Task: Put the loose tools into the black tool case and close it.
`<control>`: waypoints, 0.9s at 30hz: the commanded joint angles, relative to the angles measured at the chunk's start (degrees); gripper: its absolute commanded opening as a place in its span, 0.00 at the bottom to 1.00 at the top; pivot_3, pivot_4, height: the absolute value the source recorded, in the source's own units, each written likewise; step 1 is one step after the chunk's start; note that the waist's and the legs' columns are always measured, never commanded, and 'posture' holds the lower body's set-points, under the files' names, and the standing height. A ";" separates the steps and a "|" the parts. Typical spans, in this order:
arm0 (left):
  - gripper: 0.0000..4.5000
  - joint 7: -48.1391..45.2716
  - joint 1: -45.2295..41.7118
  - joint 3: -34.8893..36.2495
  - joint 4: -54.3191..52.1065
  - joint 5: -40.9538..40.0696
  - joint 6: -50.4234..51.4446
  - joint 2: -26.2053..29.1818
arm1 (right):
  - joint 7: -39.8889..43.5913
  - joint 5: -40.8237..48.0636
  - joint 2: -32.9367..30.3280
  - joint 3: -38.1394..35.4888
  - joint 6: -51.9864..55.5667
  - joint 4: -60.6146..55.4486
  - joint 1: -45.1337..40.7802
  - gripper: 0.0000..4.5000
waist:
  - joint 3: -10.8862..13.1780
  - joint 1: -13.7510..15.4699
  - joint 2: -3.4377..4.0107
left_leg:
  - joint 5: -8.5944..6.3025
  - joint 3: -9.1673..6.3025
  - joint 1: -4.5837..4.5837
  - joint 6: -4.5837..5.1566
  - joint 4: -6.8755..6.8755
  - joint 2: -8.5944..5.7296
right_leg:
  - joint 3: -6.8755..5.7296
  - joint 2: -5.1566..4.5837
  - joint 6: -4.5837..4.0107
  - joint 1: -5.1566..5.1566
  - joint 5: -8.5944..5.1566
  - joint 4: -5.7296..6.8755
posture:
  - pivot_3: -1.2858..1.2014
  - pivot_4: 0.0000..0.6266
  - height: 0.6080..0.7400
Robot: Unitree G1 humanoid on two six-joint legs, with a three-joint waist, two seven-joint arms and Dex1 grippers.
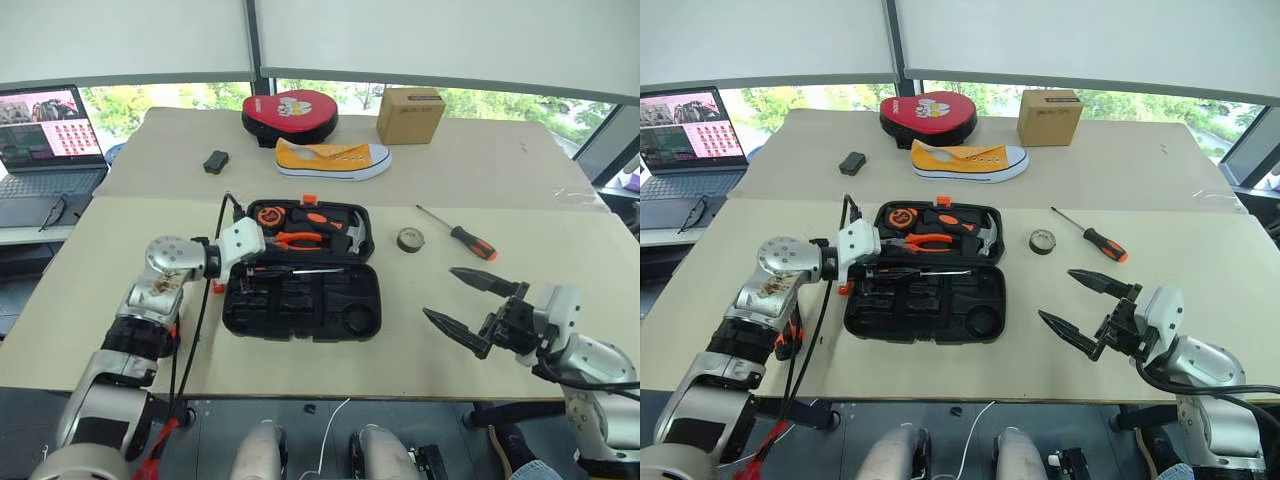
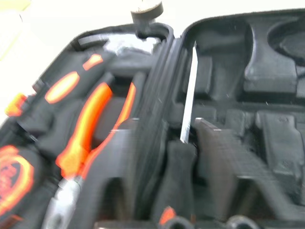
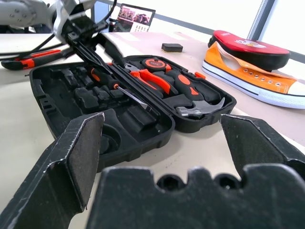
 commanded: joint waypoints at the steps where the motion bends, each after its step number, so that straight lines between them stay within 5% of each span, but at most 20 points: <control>1: 0.05 1.63 0.05 -1.28 -0.16 2.52 0.12 -0.33 | -0.51 0.43 0.31 -0.31 0.13 -2.06 -0.36 1.00 | 0.00 0.09 0.00 | 0.00 0.00 0.00 0.00 0.00 -0.01 | 0.00 -0.01 0.00 0.00 0.00 -0.01 | 0.52 0.24 1.00; 15: 0.01 4.01 3.18 -2.91 2.25 3.61 -0.90 -5.16 | -3.16 -0.96 1.80 -0.77 -0.20 -0.65 0.23 1.00 | -0.06 0.69 0.09 | -0.02 0.00 0.36 0.03 0.00 -0.04 | -0.05 -0.05 0.03 0.46 -0.02 -0.12 | 0.52 0.24 1.00; 18: 0.16 0.70 5.55 5.03 -3.03 -6.51 -1.57 -4.70 | -4.06 -0.07 1.48 -5.22 -0.83 1.96 1.85 1.00 | -0.06 0.67 0.09 | -0.04 -0.03 0.40 0.05 0.00 0.01 | -0.07 -0.09 0.03 0.52 -0.02 -0.17 | 0.52 0.24 1.00; 27: 0.91 -8.62 22.78 20.17 -18.80 -24.32 8.12 6.74 | -4.74 -3.78 1.17 -15.84 -8.76 16.87 8.43 1.00 | -0.10 -0.37 0.26 | -0.07 -0.26 0.51 0.09 -0.08 0.06 | 0.03 -0.09 0.04 0.51 -0.03 -0.14 | 0.52 0.24 1.00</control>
